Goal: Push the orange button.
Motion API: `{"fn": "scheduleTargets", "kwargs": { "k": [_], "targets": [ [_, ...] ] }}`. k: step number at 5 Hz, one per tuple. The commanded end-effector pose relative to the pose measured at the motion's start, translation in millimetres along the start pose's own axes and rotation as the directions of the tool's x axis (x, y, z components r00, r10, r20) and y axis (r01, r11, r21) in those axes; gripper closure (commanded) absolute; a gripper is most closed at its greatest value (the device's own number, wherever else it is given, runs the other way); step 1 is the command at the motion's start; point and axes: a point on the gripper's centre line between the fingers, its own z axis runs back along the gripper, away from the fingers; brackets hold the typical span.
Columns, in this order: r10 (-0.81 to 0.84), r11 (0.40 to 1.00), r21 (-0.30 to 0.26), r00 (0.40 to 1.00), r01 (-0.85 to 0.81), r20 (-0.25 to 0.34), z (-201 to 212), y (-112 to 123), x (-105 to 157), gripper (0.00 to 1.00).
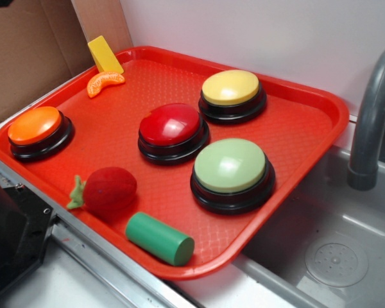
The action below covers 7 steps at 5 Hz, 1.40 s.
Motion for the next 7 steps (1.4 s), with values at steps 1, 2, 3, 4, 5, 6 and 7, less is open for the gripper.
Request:
{"fn": "scheduleTargets", "kwargs": {
  "k": [1, 2, 3, 4, 5, 6, 7],
  "targets": [
    [0.000, 1.000, 0.000, 1.000, 0.000, 0.000, 0, 0, 0, 0.00],
    [0.063, 0.991, -0.112, 0.993, -0.073, -0.096, -50, 51, 21, 0.00],
    [0.087, 0.996, -0.014, 0.982, -0.091, -0.168, -90, 106, 39, 0.00],
    [0.042, 0.995, 0.094, 0.977, -0.023, -0.208, -114, 132, 45, 0.00],
    [-0.011, 0.988, 0.149, 0.986, 0.035, -0.164, -129, 137, 41, 0.00],
    [-0.040, 0.977, 0.201, 0.992, 0.064, -0.117, -137, 135, 28, 0.00],
    [-0.098, 0.975, 0.192, 0.993, 0.109, -0.066, -151, 144, 22, 0.00]
  ]
}}
